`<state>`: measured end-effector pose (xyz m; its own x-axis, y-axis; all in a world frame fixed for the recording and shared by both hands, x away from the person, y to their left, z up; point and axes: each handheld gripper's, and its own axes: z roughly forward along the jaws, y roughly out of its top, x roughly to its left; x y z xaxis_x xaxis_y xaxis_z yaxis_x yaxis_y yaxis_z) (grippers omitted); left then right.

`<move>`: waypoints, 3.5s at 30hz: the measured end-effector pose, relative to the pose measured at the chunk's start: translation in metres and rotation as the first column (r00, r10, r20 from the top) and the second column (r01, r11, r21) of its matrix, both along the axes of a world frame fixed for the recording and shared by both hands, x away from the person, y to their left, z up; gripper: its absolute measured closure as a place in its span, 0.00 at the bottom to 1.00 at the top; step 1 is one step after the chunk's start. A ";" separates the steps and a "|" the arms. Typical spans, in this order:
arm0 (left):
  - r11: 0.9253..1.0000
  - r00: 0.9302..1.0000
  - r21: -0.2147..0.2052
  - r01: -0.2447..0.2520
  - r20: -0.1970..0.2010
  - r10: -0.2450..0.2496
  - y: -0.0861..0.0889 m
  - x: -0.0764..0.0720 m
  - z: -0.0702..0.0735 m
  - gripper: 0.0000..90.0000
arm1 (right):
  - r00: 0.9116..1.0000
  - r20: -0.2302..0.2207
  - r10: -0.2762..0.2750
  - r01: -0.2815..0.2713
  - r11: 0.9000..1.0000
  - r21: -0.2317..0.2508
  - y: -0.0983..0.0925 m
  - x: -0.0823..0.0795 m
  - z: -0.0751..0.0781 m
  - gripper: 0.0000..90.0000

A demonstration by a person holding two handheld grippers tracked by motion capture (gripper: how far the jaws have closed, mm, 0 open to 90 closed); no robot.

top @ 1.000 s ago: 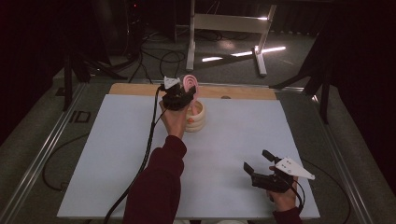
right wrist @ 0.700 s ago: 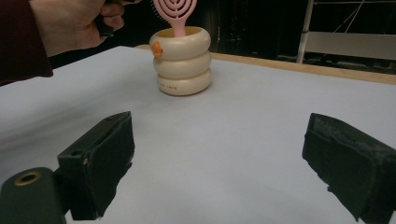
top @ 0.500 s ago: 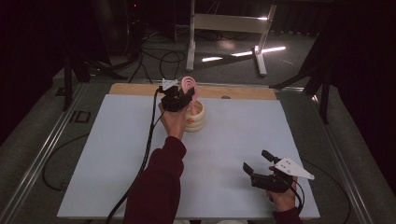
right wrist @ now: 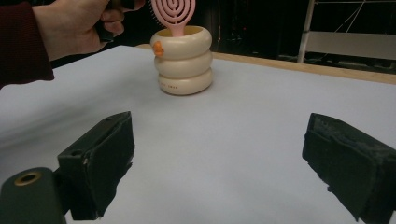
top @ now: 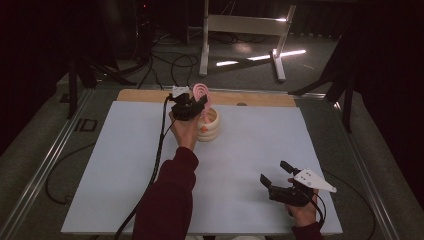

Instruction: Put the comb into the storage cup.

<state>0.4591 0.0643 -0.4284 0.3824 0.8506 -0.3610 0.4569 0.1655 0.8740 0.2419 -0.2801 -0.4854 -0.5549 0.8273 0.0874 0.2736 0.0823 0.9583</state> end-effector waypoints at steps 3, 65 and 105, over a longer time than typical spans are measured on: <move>1.000 1.000 -0.004 -0.003 -0.007 0.003 0.003 0.001 0.000 0.71 | 1.000 -0.002 0.001 -0.001 1.000 0.002 0.001 0.000 0.000 0.10; 0.994 0.998 0.105 -0.033 -0.044 0.038 0.026 0.002 -0.010 0.52 | 1.000 -0.002 0.011 -0.011 1.000 0.001 0.003 0.001 -0.001 0.10; 0.976 0.997 0.207 -0.074 -0.014 0.079 0.034 -0.005 -0.002 0.01 | 1.000 -0.004 0.011 -0.011 1.000 0.003 0.002 0.001 -0.002 0.10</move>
<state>0.4536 0.0983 -0.4306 0.3073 0.9339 -0.1827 0.4691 0.0183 0.8829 0.2427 -0.2779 -0.4870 -0.5636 0.8209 0.0922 0.2763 0.0822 0.9575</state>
